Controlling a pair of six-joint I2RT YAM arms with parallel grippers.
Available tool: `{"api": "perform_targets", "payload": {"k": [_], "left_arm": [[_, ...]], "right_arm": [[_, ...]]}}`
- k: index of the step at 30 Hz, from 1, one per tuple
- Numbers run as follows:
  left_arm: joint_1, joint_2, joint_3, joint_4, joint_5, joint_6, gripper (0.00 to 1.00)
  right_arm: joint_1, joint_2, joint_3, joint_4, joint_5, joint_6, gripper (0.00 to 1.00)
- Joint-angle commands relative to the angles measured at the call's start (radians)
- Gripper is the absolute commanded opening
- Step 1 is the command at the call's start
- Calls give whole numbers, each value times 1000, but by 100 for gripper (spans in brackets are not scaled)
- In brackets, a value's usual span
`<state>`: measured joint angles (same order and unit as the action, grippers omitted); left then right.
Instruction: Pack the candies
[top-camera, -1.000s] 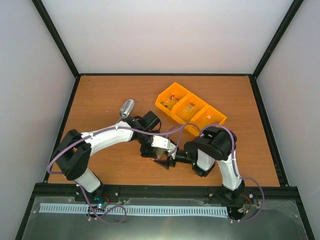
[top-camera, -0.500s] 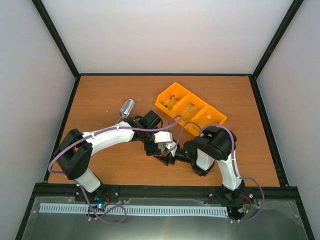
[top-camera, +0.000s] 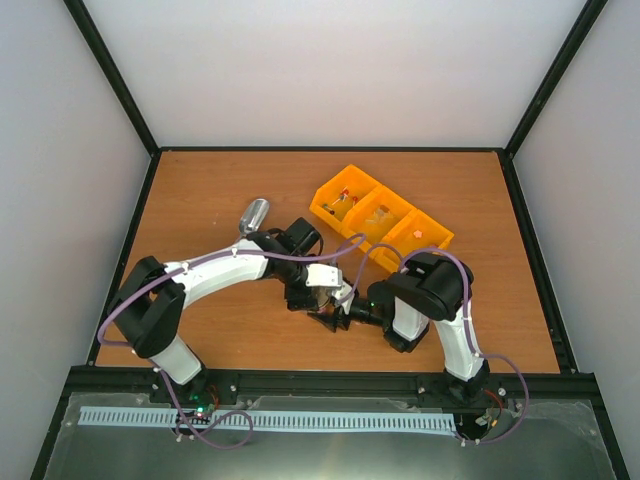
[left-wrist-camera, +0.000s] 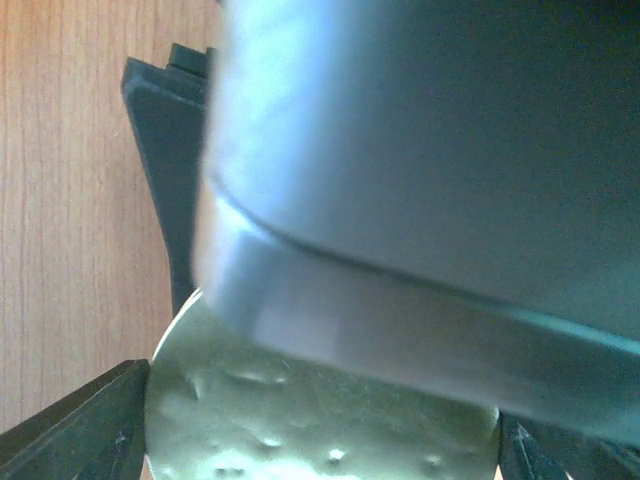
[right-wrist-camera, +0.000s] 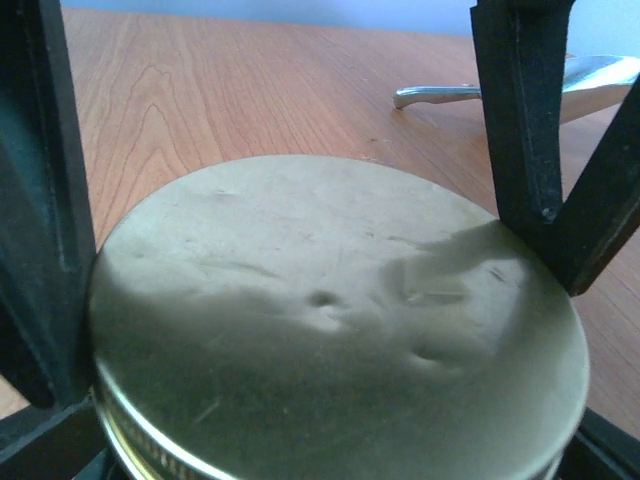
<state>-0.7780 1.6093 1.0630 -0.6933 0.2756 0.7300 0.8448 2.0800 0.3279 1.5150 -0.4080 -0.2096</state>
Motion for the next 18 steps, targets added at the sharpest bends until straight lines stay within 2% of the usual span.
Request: {"api": "perform_targets", "payload": {"k": [1, 3, 5, 10, 12, 14, 18], "left_arm": [[-13, 46, 7, -112, 15, 255, 15], [-21, 47, 0, -106, -1, 281, 15], [-23, 55, 8, -91, -8, 256, 14], [19, 110, 66, -77, 10, 140, 13], [66, 131, 86, -64, 14, 106, 14], [108, 146, 109, -68, 15, 98, 14], [115, 148, 117, -57, -28, 116, 16]], "right_arm": [[16, -21, -19, 159, -183, -56, 48], [15, -23, -21, 158, -183, -54, 50], [14, -26, -24, 158, -170, -59, 56], [7, -45, -44, 157, -133, -99, 91], [-3, -50, -55, 157, -132, -118, 99], [-17, -57, -70, 158, -132, -133, 100], [-39, -80, -87, 157, -128, -148, 100]]}}
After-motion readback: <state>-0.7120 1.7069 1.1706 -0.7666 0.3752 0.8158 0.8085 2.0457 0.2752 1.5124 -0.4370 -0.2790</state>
